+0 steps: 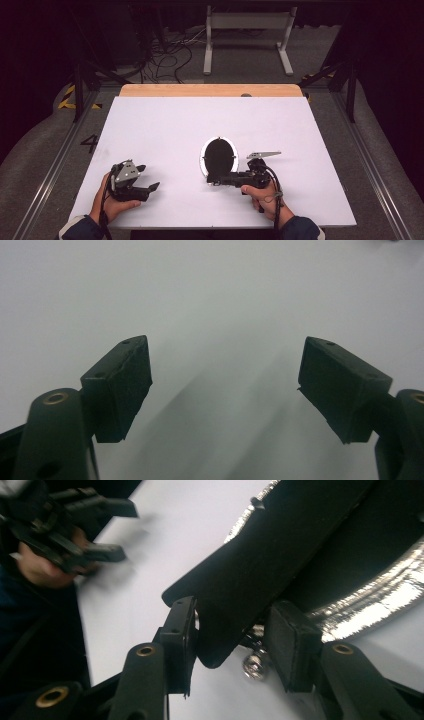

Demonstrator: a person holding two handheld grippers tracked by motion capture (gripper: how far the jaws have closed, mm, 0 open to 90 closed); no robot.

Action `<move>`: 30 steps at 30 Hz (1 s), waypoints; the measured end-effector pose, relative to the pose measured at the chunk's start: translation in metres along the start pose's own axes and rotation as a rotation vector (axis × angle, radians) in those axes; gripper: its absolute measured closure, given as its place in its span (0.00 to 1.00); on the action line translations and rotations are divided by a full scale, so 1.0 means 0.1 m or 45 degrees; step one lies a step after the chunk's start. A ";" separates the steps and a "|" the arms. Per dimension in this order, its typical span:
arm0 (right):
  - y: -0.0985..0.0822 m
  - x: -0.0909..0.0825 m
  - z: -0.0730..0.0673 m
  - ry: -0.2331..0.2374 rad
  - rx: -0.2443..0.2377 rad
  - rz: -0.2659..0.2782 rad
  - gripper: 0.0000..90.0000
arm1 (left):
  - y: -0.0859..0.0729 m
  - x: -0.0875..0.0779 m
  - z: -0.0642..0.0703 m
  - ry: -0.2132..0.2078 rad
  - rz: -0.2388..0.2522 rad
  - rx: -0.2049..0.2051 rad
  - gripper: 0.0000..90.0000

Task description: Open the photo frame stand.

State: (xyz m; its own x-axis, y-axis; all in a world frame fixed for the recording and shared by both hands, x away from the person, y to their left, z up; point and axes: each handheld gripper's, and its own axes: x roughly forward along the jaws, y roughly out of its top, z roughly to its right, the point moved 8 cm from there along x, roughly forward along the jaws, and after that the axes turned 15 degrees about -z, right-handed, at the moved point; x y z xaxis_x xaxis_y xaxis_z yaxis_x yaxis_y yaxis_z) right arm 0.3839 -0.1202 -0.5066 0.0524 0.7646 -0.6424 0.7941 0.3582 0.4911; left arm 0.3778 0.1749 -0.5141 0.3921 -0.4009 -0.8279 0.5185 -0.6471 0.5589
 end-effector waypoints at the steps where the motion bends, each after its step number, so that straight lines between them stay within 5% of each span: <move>1: 0.01 0.00 0.00 0.019 0.021 0.011 0.62 | 0.02 0.02 0.01 -0.007 -0.001 0.012 0.24; 10: 0.12 0.03 0.02 0.094 0.131 0.081 0.56 | 0.27 0.23 0.13 -0.036 -0.044 0.063 0.24; 17: 0.15 0.04 0.05 0.108 0.176 0.094 0.62 | 0.54 0.35 0.27 -0.126 -0.023 0.097 0.23; 21: 0.15 0.05 0.06 0.095 0.158 0.098 0.64 | 0.63 0.43 0.29 -0.156 -0.030 0.103 0.23; 25: 0.16 0.04 0.05 0.082 0.127 0.104 0.67 | 0.79 0.54 0.32 -0.272 -0.038 0.105 0.23; 30: 0.17 0.05 0.01 0.013 0.014 0.122 0.68 | 1.00 0.67 0.27 -0.355 -0.042 0.110 0.22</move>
State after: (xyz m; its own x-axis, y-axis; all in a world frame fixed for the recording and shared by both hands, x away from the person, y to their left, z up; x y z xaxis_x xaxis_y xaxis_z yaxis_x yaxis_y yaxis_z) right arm 0.3983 -0.1111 -0.5023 0.1228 0.8004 -0.5867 0.7921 0.2771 0.5439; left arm 0.4352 0.0658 -0.5150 0.1461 -0.5335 -0.8331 0.4561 -0.7109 0.5353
